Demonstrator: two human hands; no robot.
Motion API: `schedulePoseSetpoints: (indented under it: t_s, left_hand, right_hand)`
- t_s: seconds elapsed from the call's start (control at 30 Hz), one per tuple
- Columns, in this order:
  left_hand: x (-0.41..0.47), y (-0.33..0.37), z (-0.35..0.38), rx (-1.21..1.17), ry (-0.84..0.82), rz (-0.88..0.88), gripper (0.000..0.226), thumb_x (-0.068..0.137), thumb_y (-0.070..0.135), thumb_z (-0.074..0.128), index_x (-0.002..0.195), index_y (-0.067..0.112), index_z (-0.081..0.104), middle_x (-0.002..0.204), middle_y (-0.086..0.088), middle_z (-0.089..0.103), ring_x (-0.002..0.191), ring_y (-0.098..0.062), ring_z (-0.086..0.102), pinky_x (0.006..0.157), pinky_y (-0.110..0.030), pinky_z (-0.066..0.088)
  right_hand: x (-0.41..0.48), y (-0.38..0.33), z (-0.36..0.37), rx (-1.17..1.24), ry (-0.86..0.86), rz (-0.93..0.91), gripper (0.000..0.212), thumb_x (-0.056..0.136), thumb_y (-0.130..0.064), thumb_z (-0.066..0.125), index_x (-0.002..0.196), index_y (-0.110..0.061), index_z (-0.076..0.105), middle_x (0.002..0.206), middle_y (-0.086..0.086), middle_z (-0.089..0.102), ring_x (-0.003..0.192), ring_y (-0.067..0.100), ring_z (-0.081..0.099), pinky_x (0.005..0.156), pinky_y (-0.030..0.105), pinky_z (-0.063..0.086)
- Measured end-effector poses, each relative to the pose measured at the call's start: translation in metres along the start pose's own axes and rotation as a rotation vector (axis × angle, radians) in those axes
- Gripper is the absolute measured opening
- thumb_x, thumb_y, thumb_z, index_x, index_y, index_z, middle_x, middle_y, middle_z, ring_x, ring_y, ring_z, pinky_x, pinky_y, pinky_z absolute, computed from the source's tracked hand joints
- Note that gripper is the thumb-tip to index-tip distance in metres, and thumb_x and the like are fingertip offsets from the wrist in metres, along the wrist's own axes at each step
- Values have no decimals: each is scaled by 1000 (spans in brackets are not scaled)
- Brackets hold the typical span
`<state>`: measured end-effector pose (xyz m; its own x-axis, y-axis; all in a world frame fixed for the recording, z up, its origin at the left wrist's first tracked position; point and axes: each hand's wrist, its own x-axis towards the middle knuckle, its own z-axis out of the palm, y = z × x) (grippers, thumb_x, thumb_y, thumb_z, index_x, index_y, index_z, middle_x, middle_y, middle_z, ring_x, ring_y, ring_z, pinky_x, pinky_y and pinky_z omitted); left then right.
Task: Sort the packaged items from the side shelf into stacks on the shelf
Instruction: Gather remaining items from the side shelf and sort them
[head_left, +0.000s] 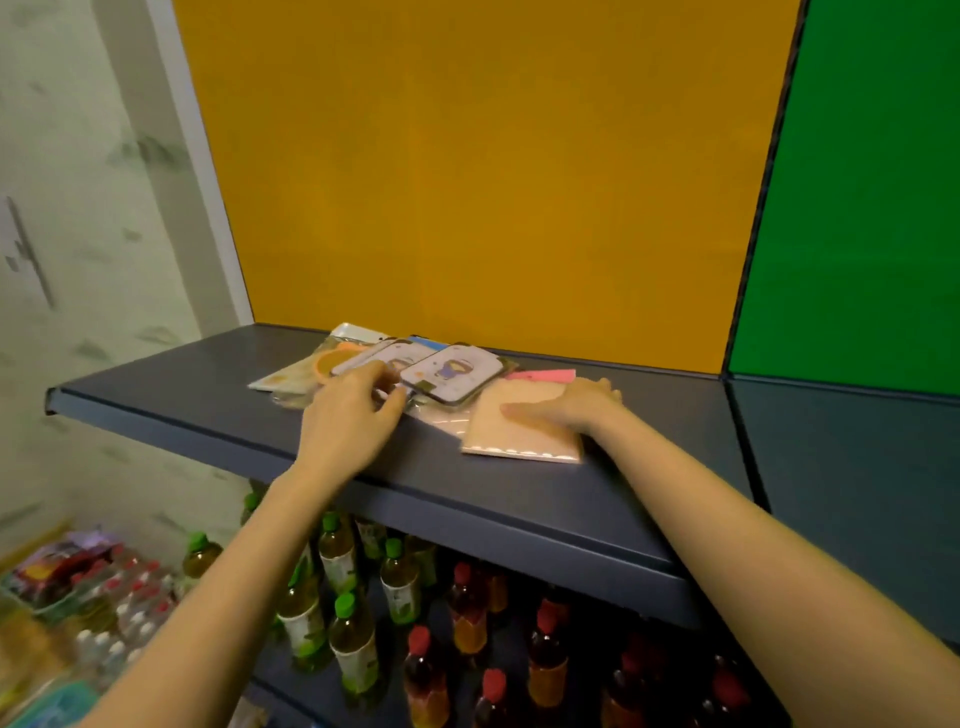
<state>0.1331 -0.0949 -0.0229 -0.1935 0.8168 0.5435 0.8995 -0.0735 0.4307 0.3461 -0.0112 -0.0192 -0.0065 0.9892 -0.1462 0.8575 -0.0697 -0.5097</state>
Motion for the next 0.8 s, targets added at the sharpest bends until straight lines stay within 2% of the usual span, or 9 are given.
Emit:
schedulePoseSetpoints:
  t_s: [0.13,0.27,0.33,0.43,0.47,0.6,0.7,0.77,0.8]
  left_hand:
    - [26,-7,11,-3,42,65,22,89,27,54,102,14,65,101,-3,65,94,-23,60,81,-40,50]
    - [52,-16,20,32,-26,44,30,89,30,52,110,12,63,111,-7,66,104,-24,58,80,-36,46]
    - [66,-19,28,77,-129,42,38,89,38,51,113,11,60,116,-10,64,107,-27,57,83,-37,47]
    - [83,-16,36,157,-266,45,61,82,63,47,108,8,58,112,-15,64,102,-31,57,75,-35,42]
    - [87,-13,38,201,-304,52,70,79,69,45,111,7,56,115,-16,63,105,-32,56,76,-35,40]
    - [102,-3,42,406,-492,114,105,62,82,52,134,7,39,139,-15,46,129,-33,38,100,-42,36]
    - [112,2,43,388,-571,151,107,56,75,65,132,6,40,136,-13,47,124,-30,45,97,-38,42]
    - [116,6,43,339,-645,140,93,55,68,73,122,8,50,125,-9,57,106,-26,55,84,-33,47]
    - [118,7,44,299,-657,141,83,54,65,76,111,8,55,114,-8,62,93,-24,57,75,-31,47]
  right_hand:
    - [3,-13,1,-75,40,6,113,53,-79,64,143,-16,36,150,9,37,134,28,40,103,37,40]
    - [-6,-22,-11,13,-43,34,85,74,-53,69,143,-18,33,149,7,37,135,26,39,105,35,36]
    - [-5,-24,-13,93,-74,90,85,76,-44,72,144,-11,31,149,8,36,134,26,39,105,35,35]
    - [-7,-26,-12,247,-30,131,85,76,-37,74,143,-7,31,148,10,38,132,26,41,103,35,35]
    - [-8,-25,-12,295,-7,147,83,77,-36,73,143,-7,31,146,11,40,127,25,45,101,36,37]
    - [-10,-14,-10,535,67,212,62,84,-25,68,135,-5,40,127,12,58,95,22,57,84,37,49]
    - [-13,-2,-12,682,95,255,48,87,-20,64,129,-2,48,101,11,65,79,21,62,74,36,53]
    - [-20,3,-14,755,122,255,41,88,-15,63,124,0,52,94,8,66,76,18,62,71,30,53]
    - [-25,5,-15,796,125,248,38,87,-12,63,122,0,53,92,8,65,76,17,62,69,28,54]
